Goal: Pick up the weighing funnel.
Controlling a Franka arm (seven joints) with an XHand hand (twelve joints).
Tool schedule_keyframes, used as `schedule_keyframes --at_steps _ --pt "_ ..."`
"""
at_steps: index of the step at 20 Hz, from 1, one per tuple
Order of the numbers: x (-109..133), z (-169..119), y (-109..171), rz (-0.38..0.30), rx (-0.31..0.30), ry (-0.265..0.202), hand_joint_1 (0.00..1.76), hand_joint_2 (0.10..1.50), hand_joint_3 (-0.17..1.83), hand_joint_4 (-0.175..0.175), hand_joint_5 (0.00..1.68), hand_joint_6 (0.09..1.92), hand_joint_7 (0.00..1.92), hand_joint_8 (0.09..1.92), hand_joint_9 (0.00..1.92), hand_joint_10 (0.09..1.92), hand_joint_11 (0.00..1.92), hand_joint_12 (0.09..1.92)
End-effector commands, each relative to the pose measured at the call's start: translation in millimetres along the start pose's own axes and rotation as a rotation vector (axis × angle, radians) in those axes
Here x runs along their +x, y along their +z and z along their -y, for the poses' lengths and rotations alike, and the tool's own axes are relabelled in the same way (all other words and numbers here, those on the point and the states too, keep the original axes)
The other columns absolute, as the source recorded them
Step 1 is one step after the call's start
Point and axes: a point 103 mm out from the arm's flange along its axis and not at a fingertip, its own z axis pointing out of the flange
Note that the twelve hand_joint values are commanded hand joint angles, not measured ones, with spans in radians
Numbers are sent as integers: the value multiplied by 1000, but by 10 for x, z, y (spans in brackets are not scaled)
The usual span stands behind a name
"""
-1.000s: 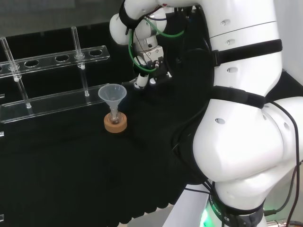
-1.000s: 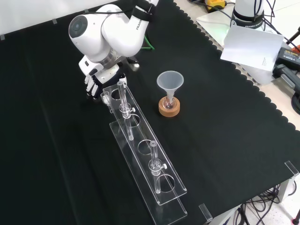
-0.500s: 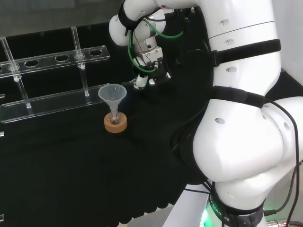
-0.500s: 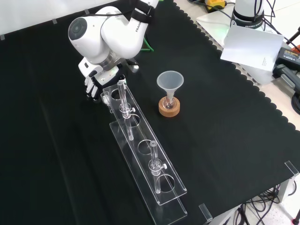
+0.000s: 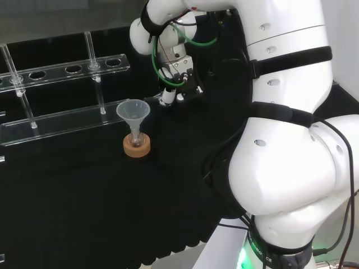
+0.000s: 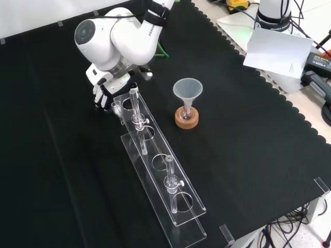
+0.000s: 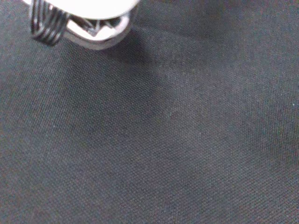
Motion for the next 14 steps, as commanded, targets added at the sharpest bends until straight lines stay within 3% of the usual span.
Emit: schedule_keyframes --at_steps 1,5,7,9,14 --pt "-5 1 -11 0 1 -2 971 594 641 16 796 711 466 690 720 530 594 1205" --pt "-42 9 -20 -3 -20 -2 969 600 644 28 869 691 470 691 727 528 596 1203" --pt "-68 9 -22 10 -39 2 1056 686 578 125 1105 697 509 697 772 524 639 1180" --pt "-101 28 -40 17 -42 7 1102 681 615 163 1218 691 558 689 831 495 713 1129" --pt "-214 127 -103 18 -43 13 1126 646 673 175 1278 670 599 680 917 425 815 1058"
